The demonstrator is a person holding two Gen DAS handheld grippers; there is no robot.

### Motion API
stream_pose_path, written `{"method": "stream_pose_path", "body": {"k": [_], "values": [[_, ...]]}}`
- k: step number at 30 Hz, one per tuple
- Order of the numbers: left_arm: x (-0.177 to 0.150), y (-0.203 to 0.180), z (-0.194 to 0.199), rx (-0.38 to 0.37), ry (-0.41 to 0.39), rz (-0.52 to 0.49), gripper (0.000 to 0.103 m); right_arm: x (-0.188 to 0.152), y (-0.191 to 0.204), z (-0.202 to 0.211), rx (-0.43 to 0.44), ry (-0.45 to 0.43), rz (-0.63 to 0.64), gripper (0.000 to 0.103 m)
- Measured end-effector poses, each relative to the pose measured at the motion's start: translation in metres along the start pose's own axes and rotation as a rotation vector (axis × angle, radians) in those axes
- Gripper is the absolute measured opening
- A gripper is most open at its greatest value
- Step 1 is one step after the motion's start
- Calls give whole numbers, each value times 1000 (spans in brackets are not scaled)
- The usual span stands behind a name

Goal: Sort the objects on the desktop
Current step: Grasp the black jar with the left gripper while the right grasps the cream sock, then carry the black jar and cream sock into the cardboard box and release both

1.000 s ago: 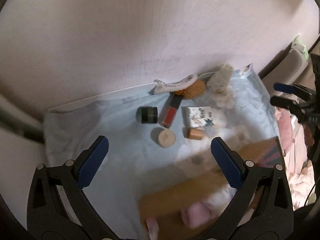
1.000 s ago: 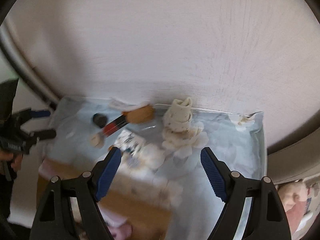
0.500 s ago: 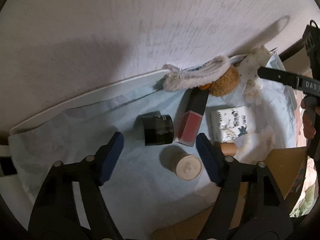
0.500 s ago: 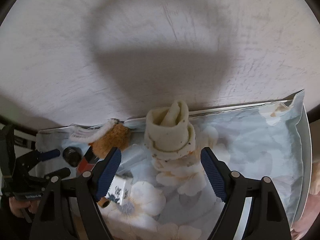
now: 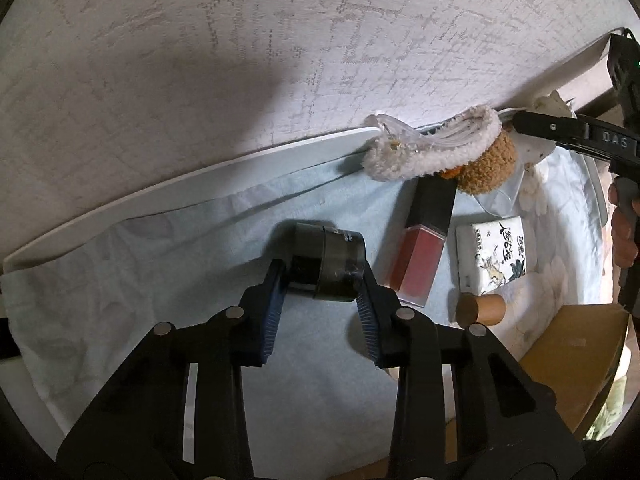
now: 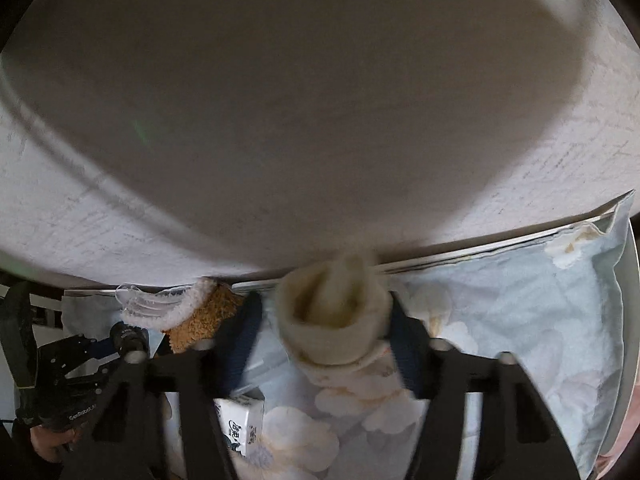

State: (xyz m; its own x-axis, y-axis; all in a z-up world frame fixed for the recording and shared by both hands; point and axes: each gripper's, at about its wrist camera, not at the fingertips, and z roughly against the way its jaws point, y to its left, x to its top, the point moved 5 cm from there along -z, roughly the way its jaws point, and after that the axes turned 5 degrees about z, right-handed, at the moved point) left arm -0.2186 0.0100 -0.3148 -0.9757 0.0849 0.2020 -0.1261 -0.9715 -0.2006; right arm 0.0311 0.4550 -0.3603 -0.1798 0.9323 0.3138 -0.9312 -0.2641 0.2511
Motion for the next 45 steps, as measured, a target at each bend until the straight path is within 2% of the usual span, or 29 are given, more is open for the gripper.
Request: {"method": "stream_pose_path", "body": {"k": [1,5,15,22,27,32,33,34,37,38,39,45], "values": [[-1,-1,0,-1,-2,0,31,-2,-2,0,-16,6,4,33],[-4,-3,6,-10,-15,7,30,-11,-8,6,-9,9,-12,25],[-21,-19,28,-24,-47,7,28,-35,-13,55,7,-50,-9,24],[-26,-18,38,-23,-74,28,28,-46,2,81,22,-73,52,24],[-36,-27,73,-14,-120,-6,28,-63,12,118,58,-100,95,24],[-48,-46,122,-25,-173,-51,28,-85,21,176,103,-113,189,24],[-48,-38,128,-30,-178,-55,28,-67,39,167,108,-109,205,24],[-48,-40,134,-35,-184,-60,28,-69,34,175,117,-105,230,24],[-67,-50,156,-45,-195,-66,28,-93,44,189,144,-77,302,24],[-76,-56,162,-53,-202,-66,28,-113,62,184,155,-65,316,24],[-84,-55,170,-57,-206,-65,28,-114,71,179,162,-59,325,24],[-132,-71,185,-78,-207,-36,28,-163,86,177,172,3,422,24]]}}
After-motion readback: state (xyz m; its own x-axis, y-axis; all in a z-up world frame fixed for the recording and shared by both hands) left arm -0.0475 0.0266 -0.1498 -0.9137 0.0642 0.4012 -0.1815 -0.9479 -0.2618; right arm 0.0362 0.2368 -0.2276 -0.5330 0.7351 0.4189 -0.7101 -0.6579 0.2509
